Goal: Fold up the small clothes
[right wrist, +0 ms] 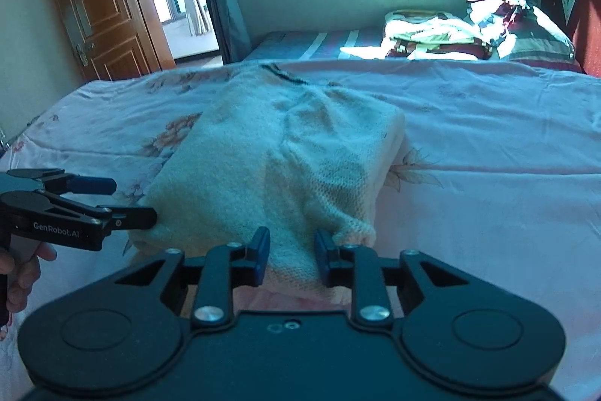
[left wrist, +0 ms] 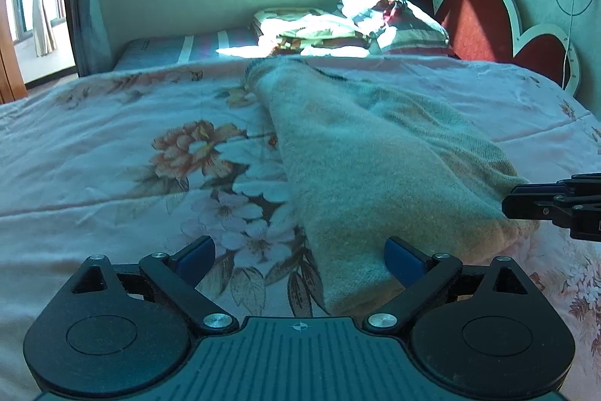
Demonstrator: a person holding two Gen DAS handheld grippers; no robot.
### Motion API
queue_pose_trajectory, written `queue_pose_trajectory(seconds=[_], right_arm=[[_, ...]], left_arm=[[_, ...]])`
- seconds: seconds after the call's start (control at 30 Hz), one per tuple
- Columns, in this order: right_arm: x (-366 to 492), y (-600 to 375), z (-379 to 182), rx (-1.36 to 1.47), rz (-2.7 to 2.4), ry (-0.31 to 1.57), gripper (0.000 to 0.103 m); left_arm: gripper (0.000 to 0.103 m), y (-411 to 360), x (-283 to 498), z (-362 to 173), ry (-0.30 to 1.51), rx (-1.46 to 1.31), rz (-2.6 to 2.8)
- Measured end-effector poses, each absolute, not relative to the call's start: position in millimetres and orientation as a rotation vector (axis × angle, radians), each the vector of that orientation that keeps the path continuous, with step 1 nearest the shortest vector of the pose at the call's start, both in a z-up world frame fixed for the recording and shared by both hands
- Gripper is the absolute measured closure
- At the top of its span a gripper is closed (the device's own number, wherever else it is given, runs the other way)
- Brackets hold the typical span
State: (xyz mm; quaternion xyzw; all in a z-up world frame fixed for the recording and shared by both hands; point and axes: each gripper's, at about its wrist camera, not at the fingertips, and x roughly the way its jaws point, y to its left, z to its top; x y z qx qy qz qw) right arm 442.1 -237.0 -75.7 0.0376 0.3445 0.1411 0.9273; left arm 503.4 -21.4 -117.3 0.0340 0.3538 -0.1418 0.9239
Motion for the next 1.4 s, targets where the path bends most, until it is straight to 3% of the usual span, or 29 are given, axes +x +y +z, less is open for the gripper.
queue_pose_trajectory(seconds=[0.17, 0.4, 0.7, 0.93, 1.07, 1.17, 1.23, 1.27, 1.33, 1.4], right_arm=[[457.9, -244.3, -60.3, 0.083, 0.213, 0.597, 0.078], [541.8, -255.3, -56.8, 0.081, 0.140, 0.601, 0.074], [594.5, -248.0, -94.8, 0.019, 0.159, 0.724, 0.070], [579.9, -247.2, -74.9, 0.041, 0.273, 0.595, 0.066], [601.8, -227.8, -97.8, -0.139, 0.293, 0.699, 0.064], [599.1, -232.5, -95.8, -0.143, 0.303, 0.676, 0.063], [591.6, -241.9, -86.5, -0.102, 0.305, 0.648, 0.055], [587.6, -249.7, -82.2, -0.066, 0.306, 0.640, 0.040], [580.8, -269.1, -76.5, 0.033, 0.317, 0.641, 0.028], [576.7, -288.9, -76.1, 0.148, 0.356, 0.681, 0.030]], left_arm=[[0.007, -14.7, 532.5, -90.1, 0.581, -0.003, -0.318], [0.007, -48.5, 617.1, -81.2, 0.525, -0.014, -0.477], [0.007, -76.7, 659.5, -138.8, 0.677, -0.003, -0.504], [0.007, -69.3, 647.6, -131.7, 0.660, -0.021, -0.430], [0.007, -77.3, 644.0, -140.1, 0.706, 0.067, -0.356], [0.007, -74.1, 642.7, -136.6, 0.729, 0.047, -0.321], [0.007, -73.5, 636.9, -132.7, 0.728, 0.053, -0.301], [0.007, -74.2, 631.8, -130.4, 0.726, 0.064, -0.294], [0.007, -77.0, 625.0, -127.4, 0.729, 0.083, -0.279], [0.007, -79.8, 620.2, -124.9, 0.729, 0.096, -0.255]])
